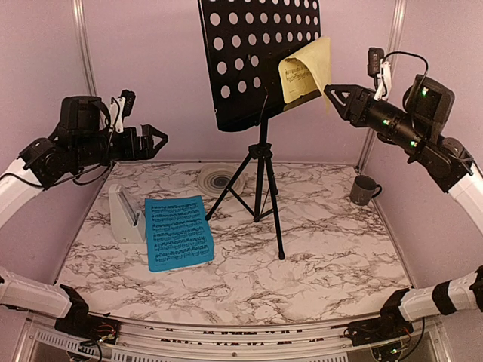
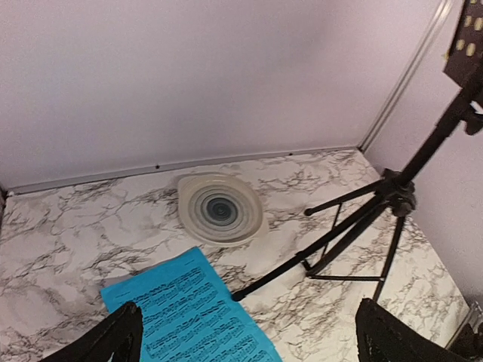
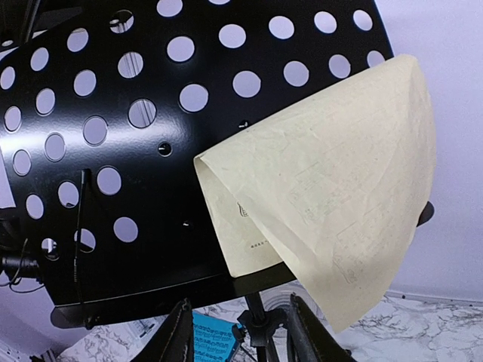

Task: Pack up the instrument practice props
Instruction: Place the sheet music at the center of the board, then adjust the music stand at the center of the board.

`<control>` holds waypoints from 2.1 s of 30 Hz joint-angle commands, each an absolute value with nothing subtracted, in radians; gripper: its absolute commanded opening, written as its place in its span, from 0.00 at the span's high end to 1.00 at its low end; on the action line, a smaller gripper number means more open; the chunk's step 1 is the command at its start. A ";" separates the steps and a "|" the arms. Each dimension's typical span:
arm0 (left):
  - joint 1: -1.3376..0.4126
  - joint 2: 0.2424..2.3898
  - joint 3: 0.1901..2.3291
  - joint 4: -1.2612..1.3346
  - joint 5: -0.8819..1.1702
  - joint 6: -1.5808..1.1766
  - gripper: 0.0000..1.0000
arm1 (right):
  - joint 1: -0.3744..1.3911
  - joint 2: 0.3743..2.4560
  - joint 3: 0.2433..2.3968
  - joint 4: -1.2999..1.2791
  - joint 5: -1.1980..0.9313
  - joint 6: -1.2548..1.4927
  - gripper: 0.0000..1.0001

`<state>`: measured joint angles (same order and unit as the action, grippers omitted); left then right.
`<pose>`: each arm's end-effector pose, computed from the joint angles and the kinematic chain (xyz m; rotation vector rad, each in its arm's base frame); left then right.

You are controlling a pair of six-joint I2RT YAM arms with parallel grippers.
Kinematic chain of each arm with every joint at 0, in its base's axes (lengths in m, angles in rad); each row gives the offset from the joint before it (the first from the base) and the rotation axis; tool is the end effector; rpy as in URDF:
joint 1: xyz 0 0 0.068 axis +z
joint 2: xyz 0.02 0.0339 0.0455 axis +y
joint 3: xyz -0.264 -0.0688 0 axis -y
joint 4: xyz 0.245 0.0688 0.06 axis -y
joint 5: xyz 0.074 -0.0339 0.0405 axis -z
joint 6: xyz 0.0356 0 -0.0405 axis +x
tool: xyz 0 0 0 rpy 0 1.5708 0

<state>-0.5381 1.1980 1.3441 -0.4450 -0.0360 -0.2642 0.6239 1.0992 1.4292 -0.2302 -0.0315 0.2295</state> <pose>0.2258 -0.1333 0.4221 0.2346 1.8877 -0.5168 0.1791 0.1303 0.4958 -0.3220 1.4773 0.7131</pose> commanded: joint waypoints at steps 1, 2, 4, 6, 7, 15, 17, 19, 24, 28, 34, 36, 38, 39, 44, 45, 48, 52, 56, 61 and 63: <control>-0.608 1.101 1.299 -0.236 0.070 -0.301 0.01 | 0.611 1.111 1.465 -0.285 0.009 0.192 0.59; -0.621 1.090 1.301 -0.212 0.096 -0.310 0.01 | 0.609 1.110 1.459 -0.286 0.024 0.188 0.59; -0.665 1.078 1.307 -0.156 0.138 -0.313 0.01 | 0.608 1.106 1.443 -0.287 0.050 0.182 0.59; -0.710 1.074 1.317 -0.115 0.160 -0.312 0.04 | 0.606 1.099 1.425 -0.285 0.076 0.180 0.58; -0.730 1.077 1.322 -0.099 0.170 -0.311 0.05 | 0.604 1.096 1.417 -0.287 0.081 0.179 0.57; -0.842 1.112 1.354 0.055 0.222 -0.276 0.09 | 0.522 1.077 1.383 -0.307 -0.012 0.222 0.57; -0.850 1.147 1.380 0.059 0.231 -0.269 0.09 | 0.504 1.063 1.346 -0.295 -0.046 0.233 0.57; -0.854 1.179 1.410 0.067 0.250 -0.271 0.12 | 0.502 1.042 1.297 -0.266 -0.067 0.234 0.57; -0.857 1.257 1.476 0.081 0.273 -0.273 0.20 | 0.502 0.980 1.132 -0.145 -0.129 0.257 0.52; -0.857 1.291 1.506 0.099 0.270 -0.256 0.27 | 0.502 0.987 1.020 -0.054 -0.198 0.263 0.52; -0.857 1.340 1.558 0.113 0.305 -0.257 0.33 | 0.502 1.036 0.886 0.132 -0.256 0.288 0.52; -0.859 1.362 1.590 0.094 0.319 -0.255 0.39 | 0.502 1.061 0.854 0.196 -0.268 0.304 0.51; -0.860 1.377 1.613 0.072 0.324 -0.251 0.45 | 0.503 1.095 0.834 0.250 -0.305 0.312 0.50; -0.860 1.381 1.616 0.069 0.324 -0.248 0.48 | 0.502 1.113 0.832 0.273 -0.322 0.315 0.49; -0.858 1.371 1.627 0.006 0.270 -0.224 0.71 | 0.504 1.219 0.833 0.346 -0.383 0.320 0.47; -0.858 1.367 1.634 -0.013 0.249 -0.216 0.74 | 0.504 1.240 0.833 0.358 -0.392 0.321 0.47; -0.855 1.356 1.646 -0.055 0.225 -0.194 0.84 | 0.516 1.296 0.831 0.381 -0.405 0.310 0.49; -0.850 1.336 1.642 -0.090 0.199 -0.173 0.89 | 0.547 1.349 0.817 0.407 -0.381 0.290 0.48; -0.848 1.336 1.644 -0.107 0.184 -0.165 0.90 | 0.577 1.411 0.820 0.461 -0.358 0.274 0.46; -0.847 1.345 1.649 -0.130 0.109 -0.158 0.91 | 0.604 1.477 0.833 0.484 -0.332 0.268 0.47; -0.845 1.347 1.652 -0.133 0.088 -0.160 0.90 | 0.615 1.482 0.827 0.498 -0.326 0.266 0.48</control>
